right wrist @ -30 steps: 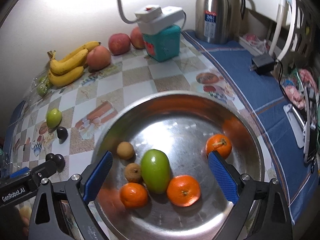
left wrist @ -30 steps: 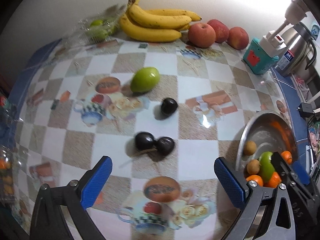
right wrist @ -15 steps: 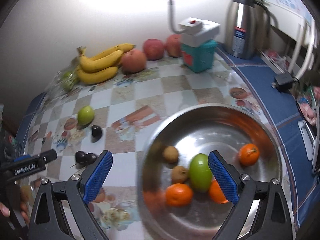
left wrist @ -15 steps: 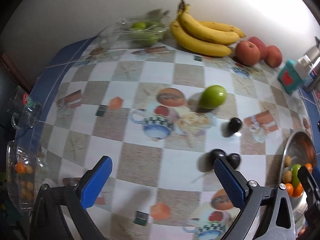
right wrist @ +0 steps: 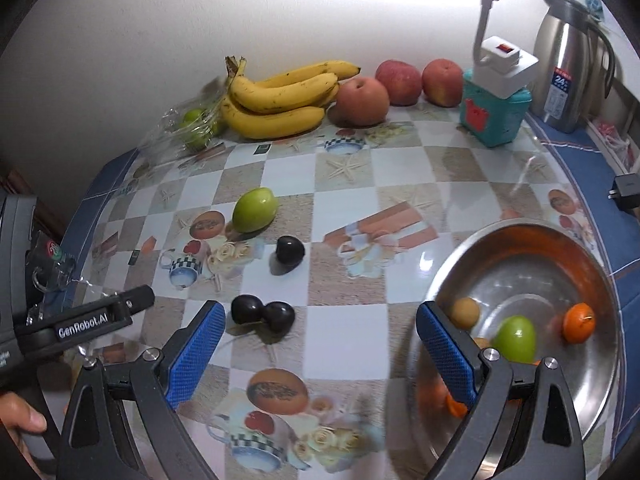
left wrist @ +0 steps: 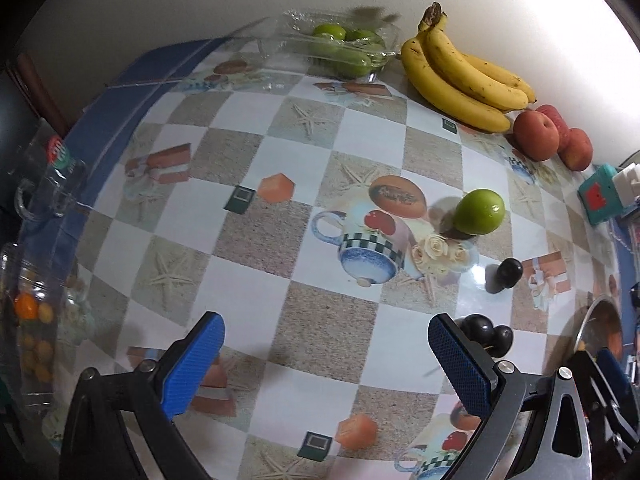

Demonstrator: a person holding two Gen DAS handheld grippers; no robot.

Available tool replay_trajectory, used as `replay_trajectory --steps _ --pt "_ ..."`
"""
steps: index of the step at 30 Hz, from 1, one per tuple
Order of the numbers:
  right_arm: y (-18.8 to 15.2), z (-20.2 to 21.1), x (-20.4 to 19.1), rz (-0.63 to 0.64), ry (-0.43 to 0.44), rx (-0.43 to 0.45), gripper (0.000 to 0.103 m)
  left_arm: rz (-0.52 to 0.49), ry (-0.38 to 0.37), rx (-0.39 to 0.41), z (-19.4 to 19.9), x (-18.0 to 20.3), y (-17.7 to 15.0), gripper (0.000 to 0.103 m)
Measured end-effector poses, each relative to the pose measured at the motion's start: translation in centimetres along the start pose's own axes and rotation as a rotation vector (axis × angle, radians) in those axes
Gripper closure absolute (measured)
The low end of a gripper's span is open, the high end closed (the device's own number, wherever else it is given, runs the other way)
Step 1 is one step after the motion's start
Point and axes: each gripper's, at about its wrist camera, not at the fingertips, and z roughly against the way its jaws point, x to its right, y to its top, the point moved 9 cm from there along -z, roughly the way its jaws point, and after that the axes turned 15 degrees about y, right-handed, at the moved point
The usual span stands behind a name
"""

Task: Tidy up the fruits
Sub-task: 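Move the right tool to the dark plums while the left tool approaches another plum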

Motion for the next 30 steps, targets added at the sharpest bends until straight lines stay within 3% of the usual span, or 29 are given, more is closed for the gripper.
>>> replay_trajectory --steps 9,14,19,23,25,30 --pt "0.3 -2.9 -0.7 -0.02 -0.017 -0.048 0.007 0.064 -0.096 -0.05 -0.9 1.1 0.1 0.001" --pt "-0.2 -4.1 -0.6 -0.023 -0.029 -0.076 0.01 0.122 -0.113 -0.089 -1.9 0.8 -0.1 0.004" --pt "-0.8 -5.0 -0.1 -0.045 -0.023 -0.103 0.03 0.135 -0.124 -0.116 -2.2 1.1 -0.5 0.004" --pt "-1.2 -5.5 -0.1 -0.07 0.015 -0.11 0.034 0.119 -0.122 -0.107 -1.8 1.6 -0.6 0.004" --pt "-1.3 -5.7 -0.2 -0.077 0.035 -0.11 0.043 0.112 -0.123 -0.106 -1.7 1.8 -0.6 0.004" --pt "-1.7 -6.2 -0.5 -0.106 0.082 -0.122 0.053 0.105 -0.118 -0.111 -1.7 1.8 -0.7 0.004"
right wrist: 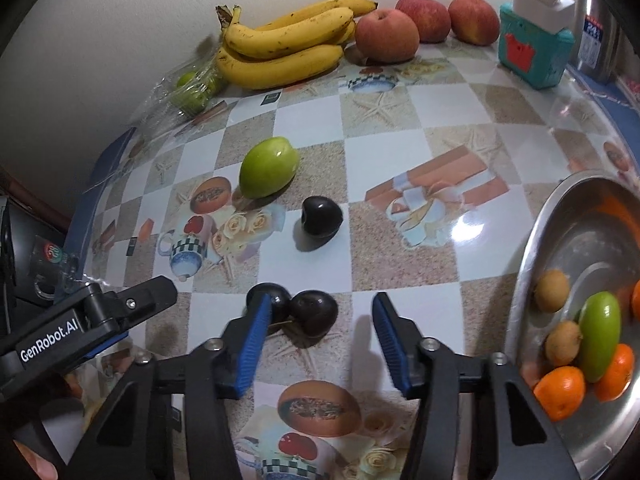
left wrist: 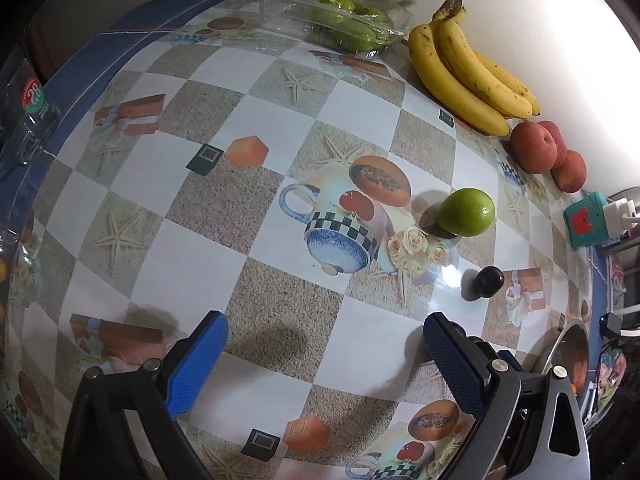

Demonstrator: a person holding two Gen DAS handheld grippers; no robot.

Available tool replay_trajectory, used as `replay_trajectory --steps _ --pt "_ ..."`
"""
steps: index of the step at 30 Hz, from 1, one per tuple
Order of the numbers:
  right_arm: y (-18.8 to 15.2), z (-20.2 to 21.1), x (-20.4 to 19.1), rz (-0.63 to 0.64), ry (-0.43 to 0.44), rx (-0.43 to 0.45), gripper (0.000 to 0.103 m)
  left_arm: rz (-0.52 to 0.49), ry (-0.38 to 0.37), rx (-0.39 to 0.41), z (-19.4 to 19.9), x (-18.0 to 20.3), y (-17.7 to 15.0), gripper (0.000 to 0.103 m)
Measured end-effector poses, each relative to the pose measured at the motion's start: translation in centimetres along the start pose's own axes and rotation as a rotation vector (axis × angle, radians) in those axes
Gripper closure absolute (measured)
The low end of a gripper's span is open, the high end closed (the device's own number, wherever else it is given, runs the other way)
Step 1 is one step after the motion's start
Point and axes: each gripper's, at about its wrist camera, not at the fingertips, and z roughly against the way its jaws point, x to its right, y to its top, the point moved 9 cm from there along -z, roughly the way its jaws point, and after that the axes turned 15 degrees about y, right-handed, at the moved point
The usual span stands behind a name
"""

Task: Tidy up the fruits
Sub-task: 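Move the right tool to the dark plums while the left tool approaches another plum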

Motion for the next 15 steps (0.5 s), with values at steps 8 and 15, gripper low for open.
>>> replay_trajectory --steps 8,15 --pt "-0.4 -0.48 -0.01 0.008 0.005 -0.021 0.067 -0.002 -0.003 -0.006 -0.11 0.09 0.08 0.004" --pt "-0.47 -0.72 0.1 -0.002 0.022 -0.026 0.073 0.001 -0.01 -0.012 -0.14 -0.06 0.11 0.004"
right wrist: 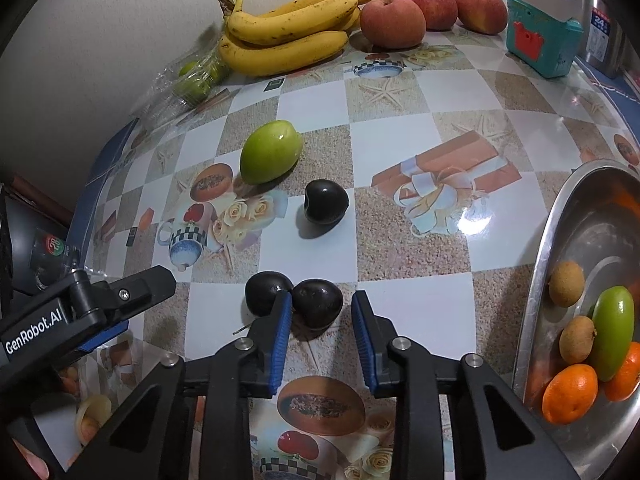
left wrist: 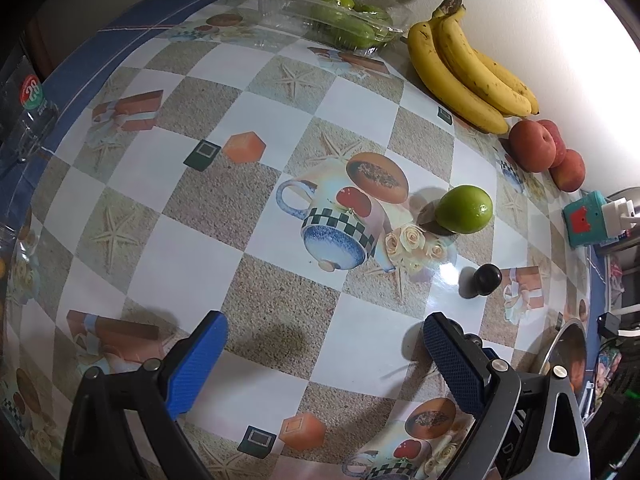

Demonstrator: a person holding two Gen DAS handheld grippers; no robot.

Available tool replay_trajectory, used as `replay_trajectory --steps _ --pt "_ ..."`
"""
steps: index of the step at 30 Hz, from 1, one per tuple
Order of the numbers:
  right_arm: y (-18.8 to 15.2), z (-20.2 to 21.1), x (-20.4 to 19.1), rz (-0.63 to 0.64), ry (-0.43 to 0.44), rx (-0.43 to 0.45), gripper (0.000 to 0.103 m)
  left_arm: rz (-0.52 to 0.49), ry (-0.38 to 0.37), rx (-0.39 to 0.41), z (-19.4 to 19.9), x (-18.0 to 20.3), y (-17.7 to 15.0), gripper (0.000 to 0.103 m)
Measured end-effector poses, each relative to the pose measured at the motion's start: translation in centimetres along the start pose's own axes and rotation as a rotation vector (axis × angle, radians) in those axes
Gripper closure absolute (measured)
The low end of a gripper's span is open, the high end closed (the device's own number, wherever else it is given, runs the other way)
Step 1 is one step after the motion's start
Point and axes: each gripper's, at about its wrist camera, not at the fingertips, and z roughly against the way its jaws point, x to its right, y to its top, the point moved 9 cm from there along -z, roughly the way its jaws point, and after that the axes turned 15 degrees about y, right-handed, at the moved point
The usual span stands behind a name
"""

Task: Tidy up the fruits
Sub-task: 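Move the right tool to the dark plums while the left tool approaches another plum, then close the right tool on a dark plum while the left tool closes on another plum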

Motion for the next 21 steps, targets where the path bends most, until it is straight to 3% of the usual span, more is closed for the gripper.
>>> replay_trajectory --steps 21 --pt "0.3 1.5 0.6 -0.036 0.025 0.025 0.078 -0.037 -0.016 -0.012 -0.1 1.4 -0.6 0.004"
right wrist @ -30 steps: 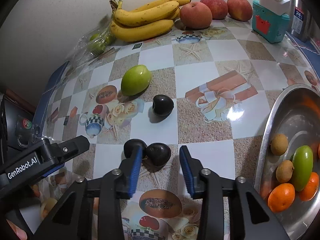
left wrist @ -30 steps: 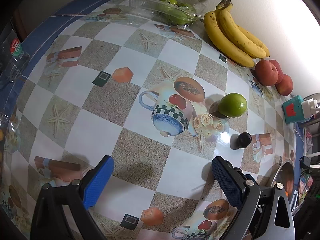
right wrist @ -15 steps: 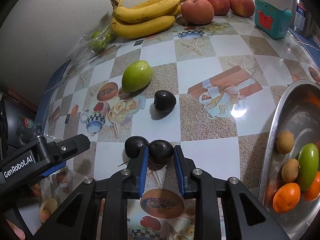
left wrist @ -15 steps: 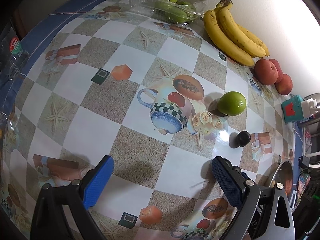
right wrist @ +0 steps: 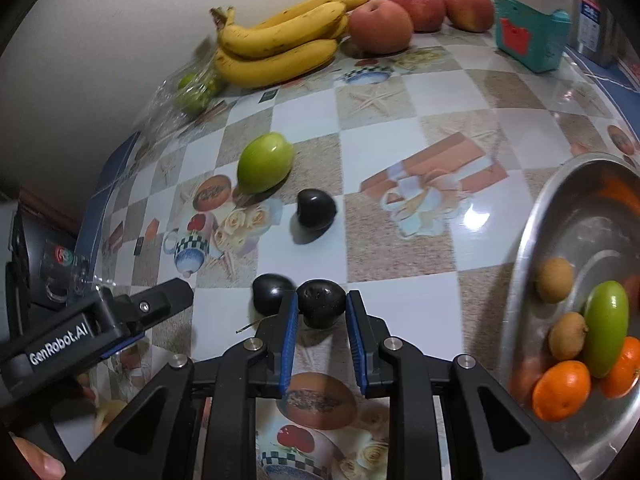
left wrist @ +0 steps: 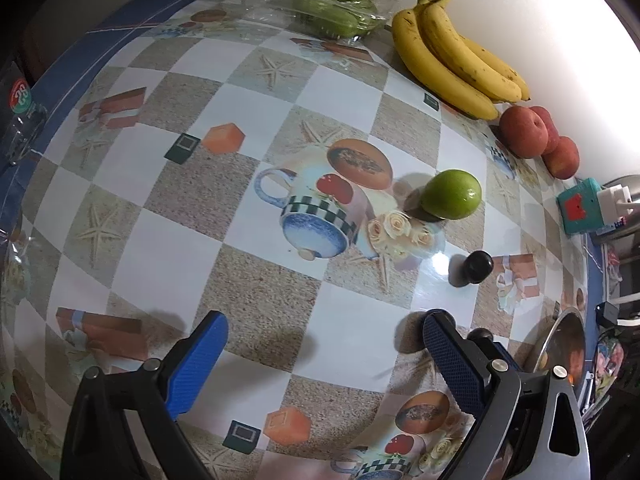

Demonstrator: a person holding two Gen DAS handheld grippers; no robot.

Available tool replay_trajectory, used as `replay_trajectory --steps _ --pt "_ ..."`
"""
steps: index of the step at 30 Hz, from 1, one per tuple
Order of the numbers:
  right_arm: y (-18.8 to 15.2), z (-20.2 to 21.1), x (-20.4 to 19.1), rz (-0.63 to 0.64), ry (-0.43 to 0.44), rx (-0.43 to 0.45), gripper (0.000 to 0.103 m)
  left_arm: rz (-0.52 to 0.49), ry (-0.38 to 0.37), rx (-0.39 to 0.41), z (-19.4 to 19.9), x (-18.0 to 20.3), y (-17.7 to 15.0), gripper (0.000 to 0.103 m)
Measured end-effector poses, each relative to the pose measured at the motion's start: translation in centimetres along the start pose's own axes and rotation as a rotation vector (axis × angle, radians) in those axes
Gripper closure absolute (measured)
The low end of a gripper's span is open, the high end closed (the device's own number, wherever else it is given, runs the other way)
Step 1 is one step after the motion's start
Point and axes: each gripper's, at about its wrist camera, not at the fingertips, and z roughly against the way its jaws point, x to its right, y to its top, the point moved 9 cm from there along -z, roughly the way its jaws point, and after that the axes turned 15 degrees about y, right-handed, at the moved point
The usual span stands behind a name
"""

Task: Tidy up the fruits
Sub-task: 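Close the right tool on a dark plum while the left tool closes on another plum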

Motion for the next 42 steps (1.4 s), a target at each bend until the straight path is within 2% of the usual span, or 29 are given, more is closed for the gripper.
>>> replay_trajectory --steps 11,15,23,29,34,38,42 --pt "2.0 4.5 1.7 -0.038 0.013 0.101 0.078 -0.038 -0.051 -0.009 -0.1 2.5 -0.8 0.014" --pt "2.6 6.0 2.7 -0.065 0.01 0.134 0.078 -0.047 -0.099 -0.016 -0.2 3.9 -1.2 0.019" --pt "2.8 7.1 3.7 -0.098 0.024 0.157 0.078 -0.107 -0.155 0.008 -0.1 7.3 -1.8 0.029" --pt "2.9 7.5 4.0 -0.11 0.033 0.163 0.078 -0.143 -0.142 0.02 -0.5 8.3 -2.2 0.046" --pt "2.9 7.6 4.2 -0.117 0.036 0.165 0.078 -0.162 -0.142 0.031 -0.7 8.9 -2.3 0.05" --pt "2.8 7.6 4.3 -0.119 0.032 0.16 0.078 -0.173 -0.141 0.032 -0.8 8.9 -2.4 0.062" --pt "2.8 7.6 4.2 -0.116 0.033 0.16 0.078 -0.17 -0.14 0.033 -0.8 8.9 -2.3 0.065"
